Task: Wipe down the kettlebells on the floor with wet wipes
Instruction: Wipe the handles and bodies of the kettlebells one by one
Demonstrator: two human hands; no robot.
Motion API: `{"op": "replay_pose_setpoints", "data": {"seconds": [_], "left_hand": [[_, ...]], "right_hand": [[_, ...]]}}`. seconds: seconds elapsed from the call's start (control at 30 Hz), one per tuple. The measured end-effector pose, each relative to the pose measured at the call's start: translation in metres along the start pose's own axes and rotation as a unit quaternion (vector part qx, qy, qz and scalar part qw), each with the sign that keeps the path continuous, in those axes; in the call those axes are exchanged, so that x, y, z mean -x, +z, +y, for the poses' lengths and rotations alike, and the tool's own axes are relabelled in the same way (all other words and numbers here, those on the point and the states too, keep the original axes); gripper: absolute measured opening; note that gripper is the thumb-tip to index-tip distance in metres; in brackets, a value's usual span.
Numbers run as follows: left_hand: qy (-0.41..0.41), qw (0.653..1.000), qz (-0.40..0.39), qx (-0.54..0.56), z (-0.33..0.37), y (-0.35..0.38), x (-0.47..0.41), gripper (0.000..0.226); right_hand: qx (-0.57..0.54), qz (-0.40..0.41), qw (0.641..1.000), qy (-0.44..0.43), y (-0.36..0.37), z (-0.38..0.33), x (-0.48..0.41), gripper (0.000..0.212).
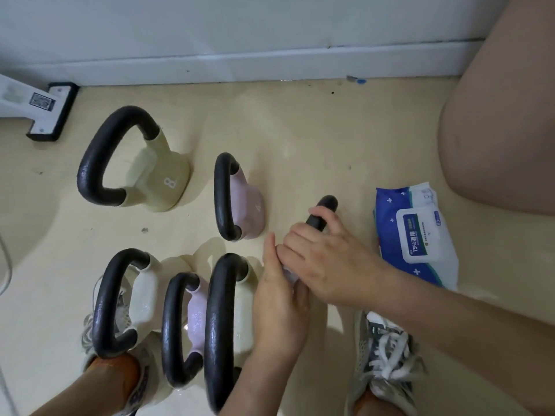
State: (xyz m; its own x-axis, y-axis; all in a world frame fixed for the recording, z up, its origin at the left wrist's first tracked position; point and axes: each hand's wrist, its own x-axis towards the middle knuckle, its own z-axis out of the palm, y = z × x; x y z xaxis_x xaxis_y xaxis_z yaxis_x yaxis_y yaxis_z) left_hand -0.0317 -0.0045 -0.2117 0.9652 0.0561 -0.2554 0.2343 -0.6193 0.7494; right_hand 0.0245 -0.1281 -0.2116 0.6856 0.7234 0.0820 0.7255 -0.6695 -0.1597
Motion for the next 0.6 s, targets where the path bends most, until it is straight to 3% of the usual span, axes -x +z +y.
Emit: {"op": "replay_pose_setpoints", "data": {"seconds": [0.13,0.27,0.33,0.43,0.47,0.53,0.6], "left_hand": [[0.007,0.994,0.009,-0.108,0.016,0.003,-0.024,0.063],[0.023,0.963,-0.026,-0.267,0.04,0.008,-0.049,0.034],[0.06,0.941,-0.025,-0.333,0.046,0.013,-0.063,0.025],[0.082,0.916,-0.055,-0.39,0.064,0.024,-0.087,0.047],[0.081,0.906,-0.079,-0.408,0.071,0.027,-0.095,0.053],[0.107,0.871,-0.136,-0.46,0.084,0.033,-0.11,0.049],[0.135,0.836,-0.172,-0.504,0.092,0.033,-0.119,0.035]], "right_hand": [[0.012,0.011,0.999,0.042,-0.005,0.048,-0.014,0.021],[-0.135,-0.044,0.979,0.145,0.002,0.076,-0.017,0.013],[-0.229,-0.046,0.95,0.209,0.01,0.077,-0.02,0.021],[-0.438,-0.099,0.835,0.319,0.023,0.079,-0.01,0.027],[-0.459,-0.132,0.818,0.32,0.029,0.077,-0.004,0.028],[-0.455,-0.176,0.811,0.323,0.044,0.072,0.01,0.037],[-0.412,-0.132,0.826,0.361,0.049,0.066,0.021,0.034]]}}
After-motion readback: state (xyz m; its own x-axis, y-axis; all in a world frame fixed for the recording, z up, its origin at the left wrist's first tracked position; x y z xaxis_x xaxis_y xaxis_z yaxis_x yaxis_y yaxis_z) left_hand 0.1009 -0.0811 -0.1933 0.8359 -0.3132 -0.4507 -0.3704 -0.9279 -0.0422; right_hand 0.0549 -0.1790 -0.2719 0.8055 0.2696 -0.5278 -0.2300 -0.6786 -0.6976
